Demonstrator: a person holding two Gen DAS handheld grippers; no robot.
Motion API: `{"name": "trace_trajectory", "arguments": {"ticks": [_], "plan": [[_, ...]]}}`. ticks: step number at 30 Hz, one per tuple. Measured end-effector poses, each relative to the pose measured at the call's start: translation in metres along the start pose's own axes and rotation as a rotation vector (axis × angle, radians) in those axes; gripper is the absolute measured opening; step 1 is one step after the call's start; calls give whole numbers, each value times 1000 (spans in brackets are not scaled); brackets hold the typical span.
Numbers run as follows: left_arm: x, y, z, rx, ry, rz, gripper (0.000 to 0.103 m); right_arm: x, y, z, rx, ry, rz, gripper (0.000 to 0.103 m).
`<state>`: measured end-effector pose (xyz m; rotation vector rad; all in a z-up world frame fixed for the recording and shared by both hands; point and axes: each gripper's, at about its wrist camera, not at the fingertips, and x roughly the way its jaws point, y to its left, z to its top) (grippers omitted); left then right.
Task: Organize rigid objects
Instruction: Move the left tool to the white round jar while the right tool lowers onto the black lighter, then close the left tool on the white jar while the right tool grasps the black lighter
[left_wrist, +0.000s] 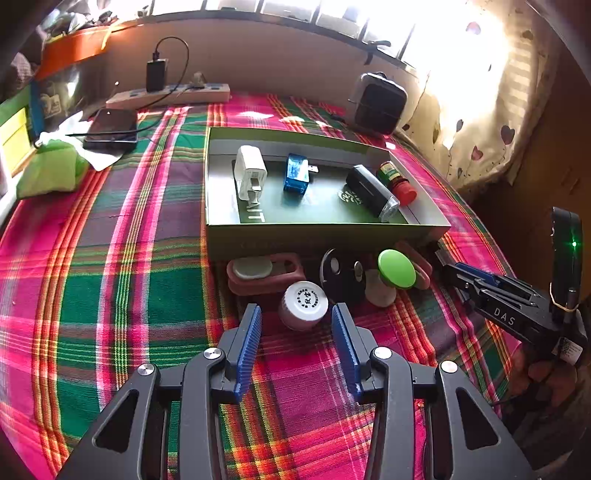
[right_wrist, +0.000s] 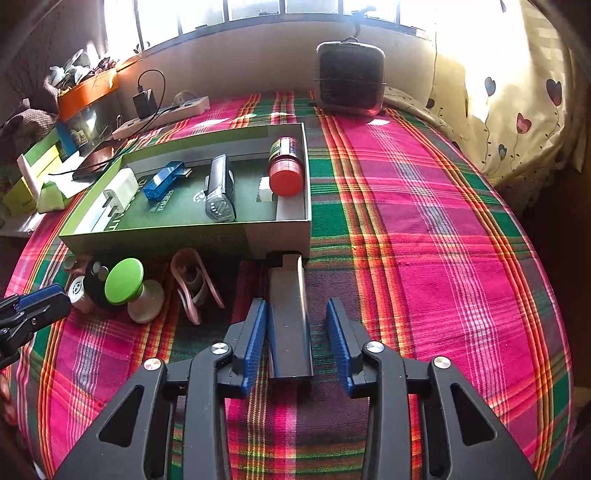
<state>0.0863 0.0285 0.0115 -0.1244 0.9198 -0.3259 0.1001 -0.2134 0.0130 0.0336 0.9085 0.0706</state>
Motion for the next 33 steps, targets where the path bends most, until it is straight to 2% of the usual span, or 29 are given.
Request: {"name": "trace_trajectory", "arguments": {"ticks": [3, 7, 16, 26, 31, 33], "plan": [[4, -4, 1, 3, 7, 15, 39, 0, -7, 1, 6, -1, 25, 25], [9, -8, 3, 3, 13, 43, 39, 0, -15, 1, 14, -3, 42, 24], [15, -15, 5, 5, 5, 114, 39, -4, -40, -1, 46, -6, 21, 24], [17, -18, 5, 7, -9, 151, 39, -5, -45, -2, 58, -7, 35, 24], [16, -16, 4, 0, -16, 160, 28, -6, -46, -3, 61, -8, 38, 24], [15, -16, 4, -1, -18, 159, 28, -5, -46, -3, 62, -8, 40, 24]]}}
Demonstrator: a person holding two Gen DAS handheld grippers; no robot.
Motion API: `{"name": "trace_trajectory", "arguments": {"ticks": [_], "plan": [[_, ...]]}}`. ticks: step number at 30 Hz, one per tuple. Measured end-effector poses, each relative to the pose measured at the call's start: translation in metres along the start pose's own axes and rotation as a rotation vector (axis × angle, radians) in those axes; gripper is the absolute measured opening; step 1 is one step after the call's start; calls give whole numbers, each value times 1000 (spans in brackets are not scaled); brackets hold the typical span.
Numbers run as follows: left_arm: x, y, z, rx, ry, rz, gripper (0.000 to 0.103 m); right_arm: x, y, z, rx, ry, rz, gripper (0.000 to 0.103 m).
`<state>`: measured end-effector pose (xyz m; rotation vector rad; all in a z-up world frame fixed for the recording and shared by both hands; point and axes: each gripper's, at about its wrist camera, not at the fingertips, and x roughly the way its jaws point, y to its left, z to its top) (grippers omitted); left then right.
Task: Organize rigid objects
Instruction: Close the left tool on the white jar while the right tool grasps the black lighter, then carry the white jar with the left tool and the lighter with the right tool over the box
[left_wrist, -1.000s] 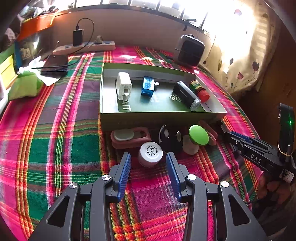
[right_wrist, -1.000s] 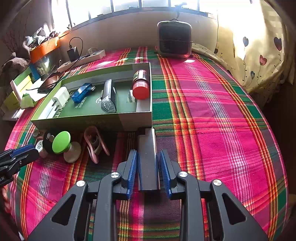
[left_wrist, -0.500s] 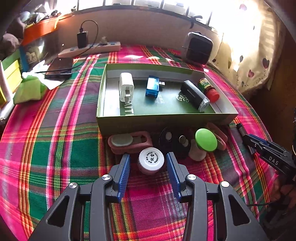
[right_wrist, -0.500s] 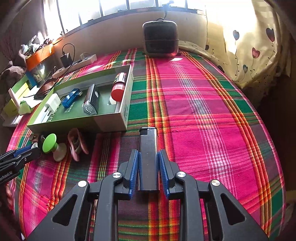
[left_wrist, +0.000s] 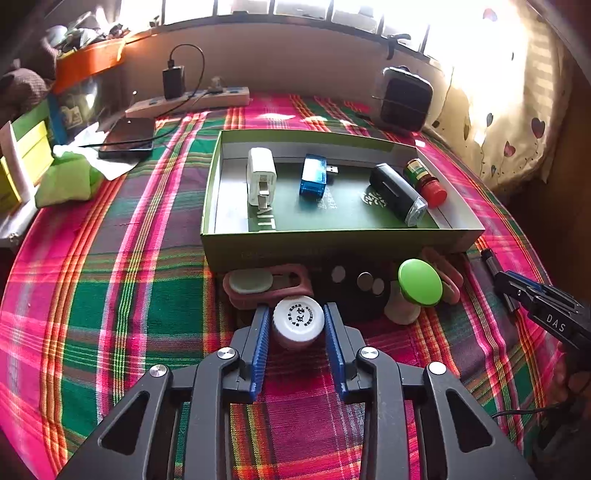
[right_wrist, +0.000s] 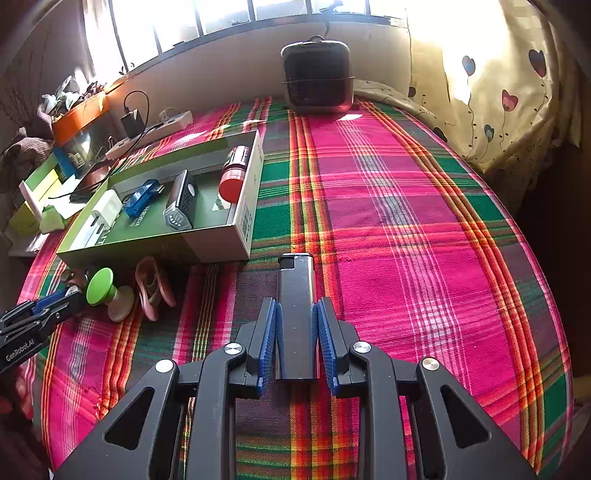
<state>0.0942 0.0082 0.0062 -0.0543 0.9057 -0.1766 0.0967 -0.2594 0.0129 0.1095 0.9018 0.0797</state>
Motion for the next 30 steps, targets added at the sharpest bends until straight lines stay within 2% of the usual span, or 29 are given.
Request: {"name": "trace_trajectory", "arguments": {"ticks": [17, 30], "plan": [[-2, 0, -1, -2, -6, -4, 27, 0, 1, 0, -4, 0, -5, 24], [-18, 0, 0, -3, -39, -22, 27, -7, 5, -1, -22, -22, 0, 24]]}}
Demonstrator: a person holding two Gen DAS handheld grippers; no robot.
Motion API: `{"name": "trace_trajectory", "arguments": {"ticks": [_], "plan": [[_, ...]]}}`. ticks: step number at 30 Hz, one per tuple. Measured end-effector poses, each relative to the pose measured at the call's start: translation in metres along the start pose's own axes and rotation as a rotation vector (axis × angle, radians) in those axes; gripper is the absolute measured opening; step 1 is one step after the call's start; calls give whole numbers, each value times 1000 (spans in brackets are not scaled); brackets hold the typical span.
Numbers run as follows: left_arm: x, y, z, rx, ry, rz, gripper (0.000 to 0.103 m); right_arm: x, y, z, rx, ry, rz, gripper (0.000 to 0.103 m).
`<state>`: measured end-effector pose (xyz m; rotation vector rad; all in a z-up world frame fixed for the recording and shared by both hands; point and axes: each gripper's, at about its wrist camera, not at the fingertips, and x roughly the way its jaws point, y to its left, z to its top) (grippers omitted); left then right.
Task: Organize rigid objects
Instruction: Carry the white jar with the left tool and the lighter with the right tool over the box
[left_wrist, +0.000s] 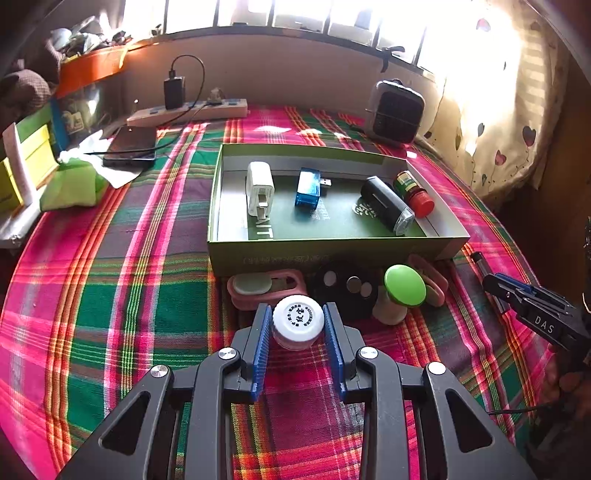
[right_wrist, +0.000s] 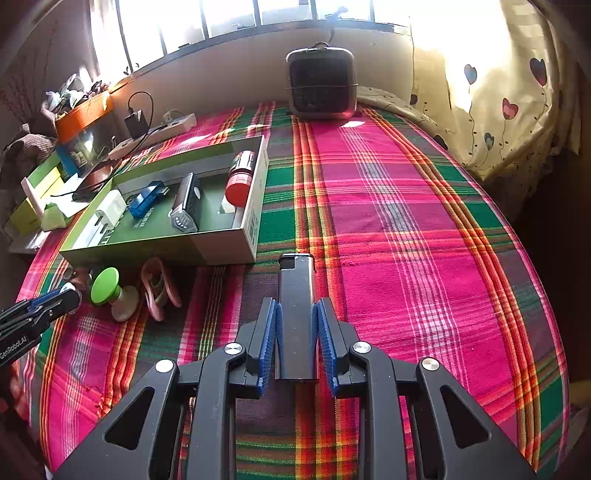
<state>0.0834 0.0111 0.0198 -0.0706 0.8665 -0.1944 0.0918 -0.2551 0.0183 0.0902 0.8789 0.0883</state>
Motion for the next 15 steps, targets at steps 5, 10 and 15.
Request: {"name": "trace_trajectory", "arguments": {"ticks": [5, 10, 15], "plan": [[-10, -1, 4, 5, -20, -9, 27, -7, 4, 2, -9, -15, 5, 24], [-17, -5, 14, 21, -40, -27, 27, -15, 9, 7, -21, -35, 14, 24], [-18, -9, 24, 38, -48, -47, 27, -23, 16, 13, -41, -55, 25, 24]]}}
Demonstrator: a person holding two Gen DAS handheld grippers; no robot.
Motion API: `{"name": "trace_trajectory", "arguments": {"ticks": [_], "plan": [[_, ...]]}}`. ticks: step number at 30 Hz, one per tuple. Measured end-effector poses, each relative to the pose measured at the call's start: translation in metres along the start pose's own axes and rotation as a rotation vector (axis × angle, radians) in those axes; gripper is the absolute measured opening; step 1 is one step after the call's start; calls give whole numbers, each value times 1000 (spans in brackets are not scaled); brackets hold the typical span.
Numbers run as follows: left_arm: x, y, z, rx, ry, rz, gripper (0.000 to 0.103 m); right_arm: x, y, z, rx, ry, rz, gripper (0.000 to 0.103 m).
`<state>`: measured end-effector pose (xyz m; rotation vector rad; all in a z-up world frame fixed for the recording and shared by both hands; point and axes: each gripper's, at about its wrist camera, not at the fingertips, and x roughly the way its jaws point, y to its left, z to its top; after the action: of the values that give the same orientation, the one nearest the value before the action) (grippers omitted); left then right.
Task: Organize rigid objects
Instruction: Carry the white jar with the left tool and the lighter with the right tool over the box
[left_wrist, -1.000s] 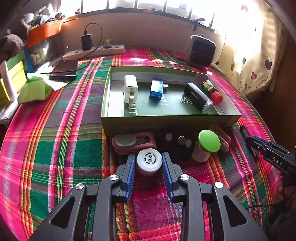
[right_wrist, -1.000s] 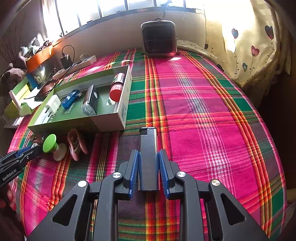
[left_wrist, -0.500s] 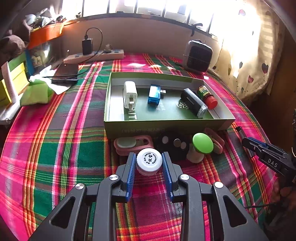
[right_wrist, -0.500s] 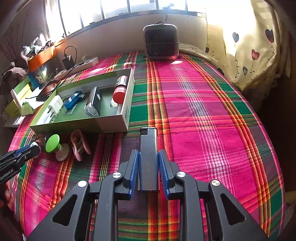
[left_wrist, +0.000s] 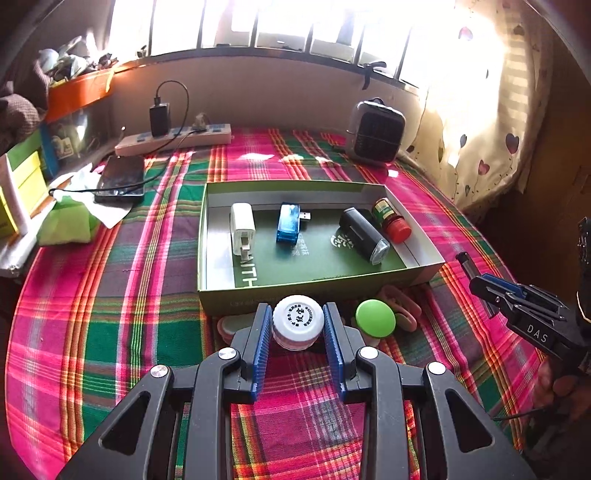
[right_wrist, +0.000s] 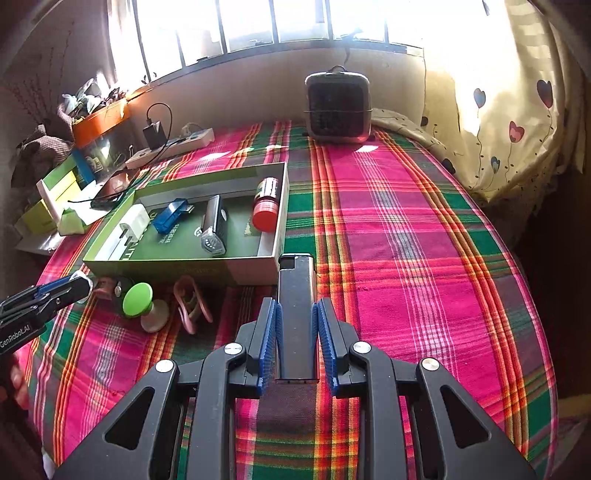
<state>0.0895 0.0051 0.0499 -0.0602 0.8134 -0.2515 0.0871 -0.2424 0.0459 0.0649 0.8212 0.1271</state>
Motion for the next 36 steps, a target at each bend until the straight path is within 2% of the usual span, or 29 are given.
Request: {"name": "trace_trajectory", "arguments": {"ticks": [8, 19, 36], "plan": [[7, -1, 22, 1, -18, -27, 27, 0, 10, 21, -27, -25, 27, 24], [33, 8, 47, -24, -4, -39, 27, 23, 26, 52, -59, -18, 74, 24], [74, 11, 56, -29, 52, -43, 27, 73, 37, 86, -83, 20, 118, 24]]}}
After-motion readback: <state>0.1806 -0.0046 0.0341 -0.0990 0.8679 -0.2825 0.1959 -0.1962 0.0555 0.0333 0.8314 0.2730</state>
